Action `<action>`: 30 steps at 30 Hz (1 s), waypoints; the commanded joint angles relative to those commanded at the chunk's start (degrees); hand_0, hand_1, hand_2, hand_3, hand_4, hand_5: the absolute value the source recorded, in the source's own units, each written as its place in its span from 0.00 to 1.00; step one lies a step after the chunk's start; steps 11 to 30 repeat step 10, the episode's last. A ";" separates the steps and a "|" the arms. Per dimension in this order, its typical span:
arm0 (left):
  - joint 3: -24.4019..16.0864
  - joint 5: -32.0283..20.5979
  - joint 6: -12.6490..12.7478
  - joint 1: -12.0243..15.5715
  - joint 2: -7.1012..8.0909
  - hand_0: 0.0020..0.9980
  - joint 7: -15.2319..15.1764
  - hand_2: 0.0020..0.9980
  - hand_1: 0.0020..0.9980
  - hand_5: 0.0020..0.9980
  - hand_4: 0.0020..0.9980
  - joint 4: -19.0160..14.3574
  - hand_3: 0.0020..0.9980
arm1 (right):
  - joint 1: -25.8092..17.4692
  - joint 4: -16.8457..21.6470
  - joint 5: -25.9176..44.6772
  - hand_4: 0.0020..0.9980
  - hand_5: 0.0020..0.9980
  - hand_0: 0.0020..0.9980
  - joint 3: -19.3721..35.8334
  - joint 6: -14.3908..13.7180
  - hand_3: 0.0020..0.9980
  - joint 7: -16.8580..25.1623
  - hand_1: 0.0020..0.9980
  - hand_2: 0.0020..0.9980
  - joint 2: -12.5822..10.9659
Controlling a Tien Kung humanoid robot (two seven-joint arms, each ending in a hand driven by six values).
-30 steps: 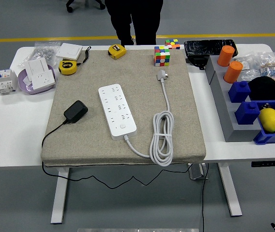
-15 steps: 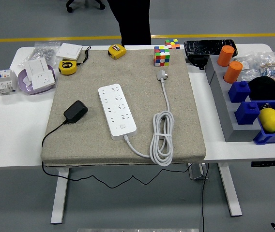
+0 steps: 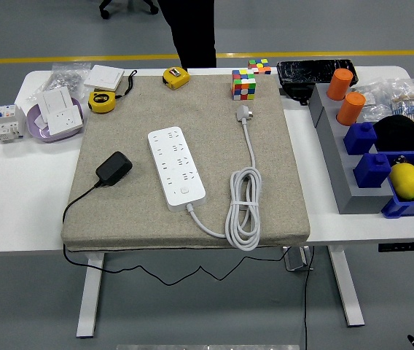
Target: Pick up the plug,place it near the board,insert it into the board,press the button
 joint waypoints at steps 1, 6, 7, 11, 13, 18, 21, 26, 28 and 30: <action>0.05 0.00 -0.01 0.01 0.00 0.75 0.01 0.80 0.79 0.64 1.00 0.02 0.83 | 0.02 0.00 -0.02 1.00 0.87 1.00 0.01 -0.01 0.82 -0.01 0.84 0.76 -0.01; 0.09 0.09 0.00 -0.07 0.00 0.75 0.00 0.80 0.79 0.64 1.00 0.06 0.83 | 0.09 0.00 -0.09 1.00 0.87 1.00 0.12 0.03 0.82 0.01 0.84 0.76 -0.01; 0.09 0.10 0.00 -0.11 0.00 0.75 0.00 0.80 0.79 0.64 1.00 0.07 0.83 | 0.11 0.00 -0.16 1.00 0.87 1.00 0.22 0.04 0.82 0.01 0.84 0.76 0.00; 0.04 0.15 0.04 -0.17 0.00 0.75 -0.02 0.80 0.79 0.64 1.00 0.06 0.83 | 0.14 0.00 -0.16 1.00 0.87 1.00 0.30 0.02 0.82 0.01 0.84 0.76 -0.03; 0.04 0.15 0.04 -0.17 0.00 0.75 -0.02 0.80 0.79 0.64 1.00 0.06 0.83 | 0.14 0.00 -0.16 1.00 0.87 1.00 0.30 0.02 0.82 0.01 0.84 0.76 -0.03; 0.04 0.15 0.04 -0.17 0.00 0.75 -0.02 0.80 0.79 0.64 1.00 0.06 0.83 | 0.14 0.00 -0.16 1.00 0.87 1.00 0.30 0.02 0.82 0.01 0.84 0.76 -0.03; 0.04 0.15 0.04 -0.17 0.00 0.75 -0.02 0.80 0.79 0.64 1.00 0.06 0.83 | 0.14 0.00 -0.16 1.00 0.87 1.00 0.30 0.02 0.82 0.01 0.84 0.76 -0.03; 0.04 0.15 0.04 -0.17 0.00 0.75 -0.02 0.80 0.79 0.64 1.00 0.06 0.83 | 0.14 0.00 -0.16 1.00 0.87 1.00 0.30 0.02 0.82 0.01 0.84 0.76 -0.03; 0.04 0.15 0.04 -0.17 0.00 0.75 -0.02 0.80 0.79 0.64 1.00 0.06 0.83 | 0.14 0.00 -0.16 1.00 0.87 1.00 0.30 0.02 0.82 0.01 0.84 0.76 -0.03; 0.04 0.15 0.04 -0.17 0.00 0.75 -0.02 0.80 0.79 0.64 1.00 0.06 0.83 | 0.14 0.00 -0.16 1.00 0.87 1.00 0.30 0.02 0.82 0.01 0.84 0.76 -0.03</action>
